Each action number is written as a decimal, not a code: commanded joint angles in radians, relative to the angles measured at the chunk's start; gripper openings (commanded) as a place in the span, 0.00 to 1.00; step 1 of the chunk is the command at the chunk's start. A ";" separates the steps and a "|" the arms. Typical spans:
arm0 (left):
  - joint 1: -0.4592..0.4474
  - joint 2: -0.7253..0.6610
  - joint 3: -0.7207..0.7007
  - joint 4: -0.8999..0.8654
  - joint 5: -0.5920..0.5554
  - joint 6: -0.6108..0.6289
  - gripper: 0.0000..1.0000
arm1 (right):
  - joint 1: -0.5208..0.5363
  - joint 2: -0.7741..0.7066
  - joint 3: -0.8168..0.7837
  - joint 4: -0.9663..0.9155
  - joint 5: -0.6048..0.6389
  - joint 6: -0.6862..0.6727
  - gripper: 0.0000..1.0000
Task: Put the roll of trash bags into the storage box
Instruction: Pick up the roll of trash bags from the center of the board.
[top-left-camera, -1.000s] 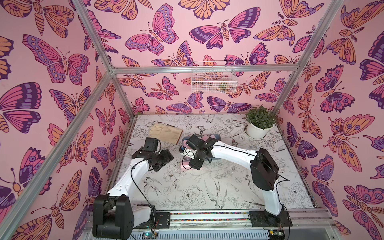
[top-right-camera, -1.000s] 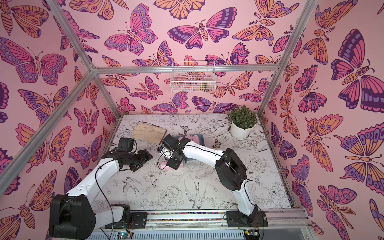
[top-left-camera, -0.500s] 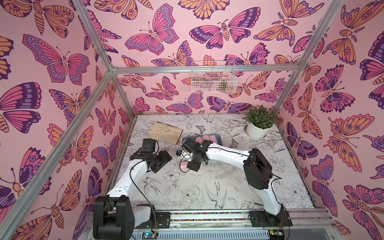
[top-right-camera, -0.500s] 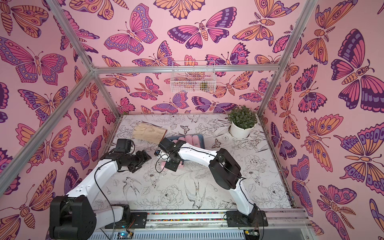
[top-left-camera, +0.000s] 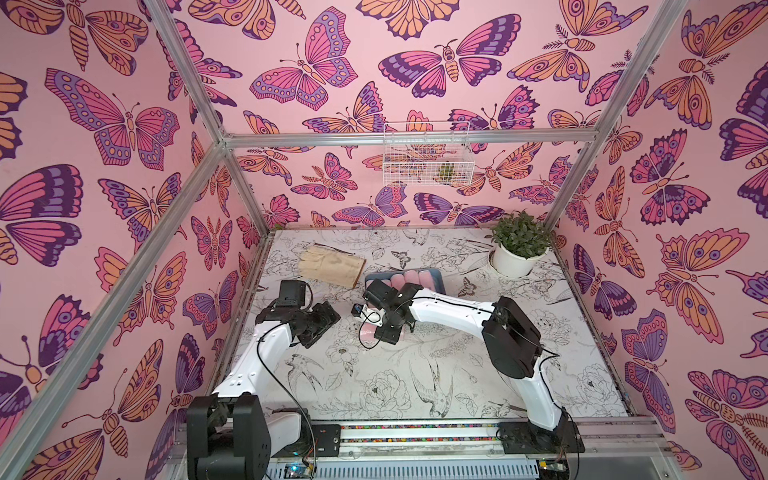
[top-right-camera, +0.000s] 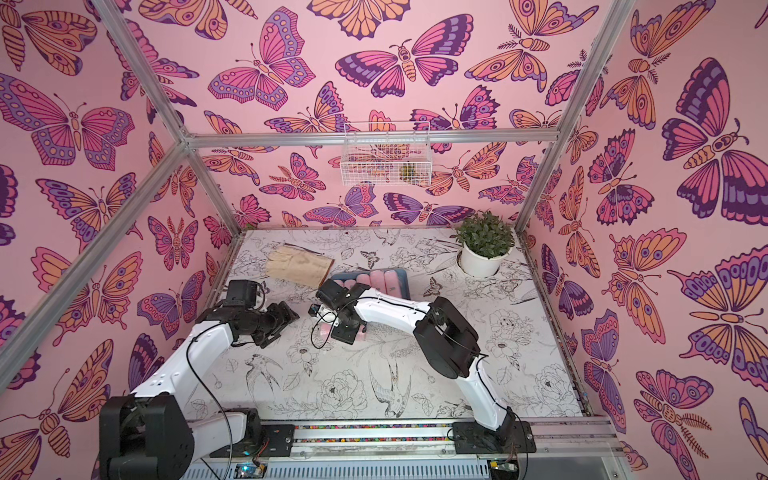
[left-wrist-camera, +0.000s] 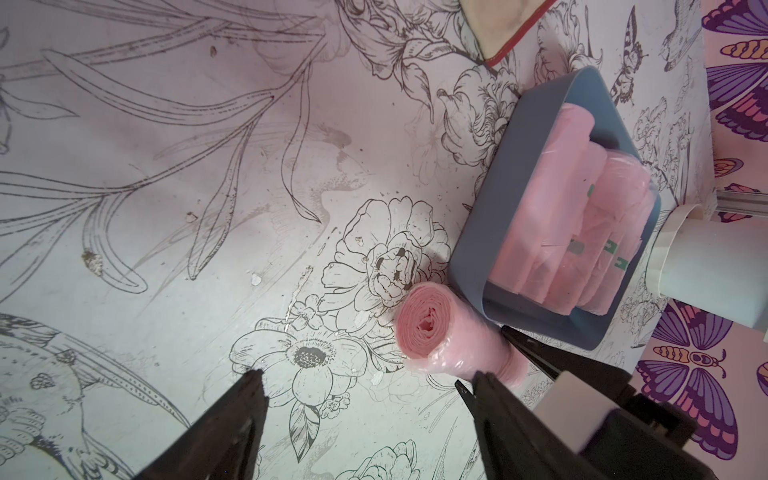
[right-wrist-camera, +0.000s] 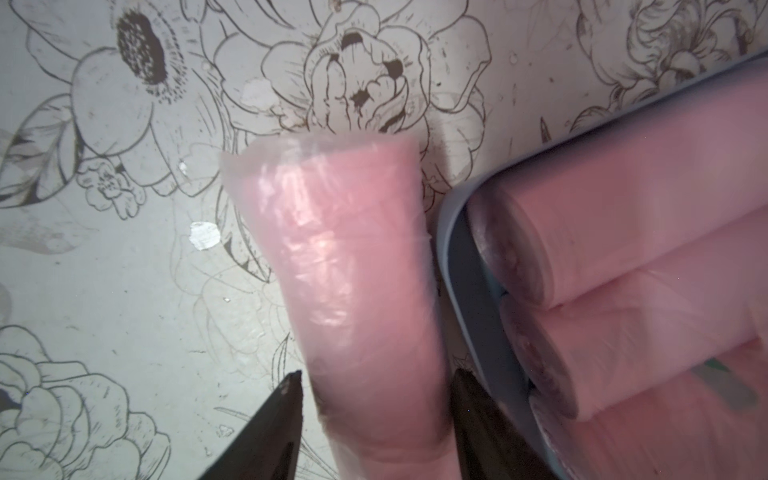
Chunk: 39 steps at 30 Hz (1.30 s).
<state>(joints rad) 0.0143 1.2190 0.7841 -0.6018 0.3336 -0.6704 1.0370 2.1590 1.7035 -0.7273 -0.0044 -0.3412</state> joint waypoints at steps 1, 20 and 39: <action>0.009 -0.013 -0.017 -0.003 0.019 0.012 0.82 | 0.014 -0.005 -0.039 -0.020 -0.018 0.007 0.59; 0.016 -0.009 -0.020 -0.002 0.026 0.014 0.83 | 0.013 0.036 0.003 -0.006 -0.064 0.033 0.63; 0.026 -0.003 -0.021 -0.001 0.031 0.020 0.83 | 0.014 0.032 -0.017 -0.009 -0.057 0.045 0.43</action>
<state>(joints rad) 0.0315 1.2186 0.7792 -0.6014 0.3519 -0.6693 1.0424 2.1983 1.7050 -0.7254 -0.0681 -0.3111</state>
